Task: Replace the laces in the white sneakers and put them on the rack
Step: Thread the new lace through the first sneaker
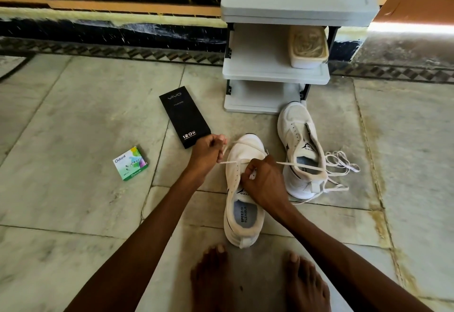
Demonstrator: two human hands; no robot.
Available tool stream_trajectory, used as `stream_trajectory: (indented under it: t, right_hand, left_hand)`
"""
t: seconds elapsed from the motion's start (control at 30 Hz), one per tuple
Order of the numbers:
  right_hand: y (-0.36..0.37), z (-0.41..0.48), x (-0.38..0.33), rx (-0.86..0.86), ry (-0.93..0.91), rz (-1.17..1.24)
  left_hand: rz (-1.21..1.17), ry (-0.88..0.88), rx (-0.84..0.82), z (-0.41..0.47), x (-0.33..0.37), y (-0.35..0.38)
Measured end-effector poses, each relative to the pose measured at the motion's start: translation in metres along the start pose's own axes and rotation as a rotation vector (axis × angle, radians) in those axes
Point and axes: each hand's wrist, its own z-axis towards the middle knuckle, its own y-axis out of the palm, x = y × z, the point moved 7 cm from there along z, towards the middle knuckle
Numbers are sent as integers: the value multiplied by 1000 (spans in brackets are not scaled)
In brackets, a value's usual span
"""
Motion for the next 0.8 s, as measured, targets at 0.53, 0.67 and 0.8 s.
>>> stream_trajectory:
  t: [0.53,0.67,0.8]
  right_hand:
    - [9,-7,2,149,55,-61]
    - [8,-5,1,118,23,-19]
    - [-11,1,2,99,4,95]
  left_hand:
    - [1449,-474,-846,-30,-37,-37]
    - [1345,-387,-719,-20,-54,-37]
    - [1125,-227,-562,-6,-47,-35]
